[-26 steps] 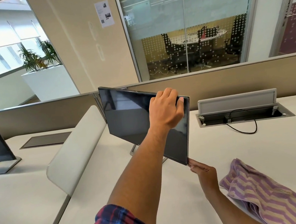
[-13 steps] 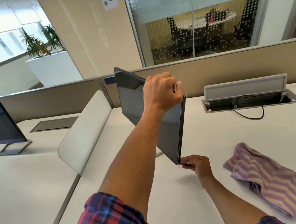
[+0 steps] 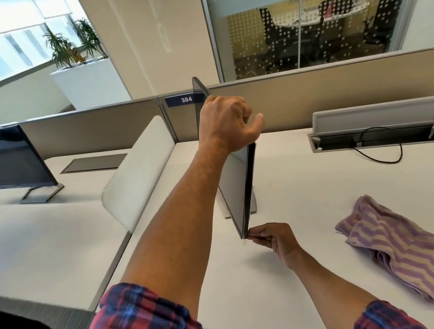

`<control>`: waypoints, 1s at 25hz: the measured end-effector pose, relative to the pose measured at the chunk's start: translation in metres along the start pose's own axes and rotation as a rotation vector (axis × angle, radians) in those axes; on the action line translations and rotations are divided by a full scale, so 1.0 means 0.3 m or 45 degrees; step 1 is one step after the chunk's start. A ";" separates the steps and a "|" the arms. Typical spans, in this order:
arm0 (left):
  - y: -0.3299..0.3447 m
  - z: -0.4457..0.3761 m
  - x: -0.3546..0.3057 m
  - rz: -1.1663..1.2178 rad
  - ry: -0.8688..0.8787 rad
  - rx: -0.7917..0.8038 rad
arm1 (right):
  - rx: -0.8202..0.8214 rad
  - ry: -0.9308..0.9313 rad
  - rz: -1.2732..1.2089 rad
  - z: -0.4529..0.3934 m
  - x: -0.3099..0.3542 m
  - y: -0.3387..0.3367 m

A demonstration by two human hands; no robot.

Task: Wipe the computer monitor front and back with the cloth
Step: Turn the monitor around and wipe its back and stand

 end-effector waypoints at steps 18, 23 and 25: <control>0.162 0.285 -0.397 0.068 0.082 0.169 | -0.134 -0.116 0.348 0.025 0.171 -0.213; 0.350 0.492 -0.403 -0.036 -0.160 0.604 | -0.281 -0.167 0.880 -0.067 0.281 -0.356; 0.424 0.569 -0.370 -0.038 -0.326 0.718 | -0.119 -0.076 1.054 -0.115 0.321 -0.377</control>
Point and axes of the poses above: each hand's wrist, its own z-axis away from the middle knuckle, its own y-axis out of the palm, x = y × z, the point moved 1 cm from there along -z, towards the middle knuckle, and after that the axes turned 6 degrees about -y, right-handed, at the moved point
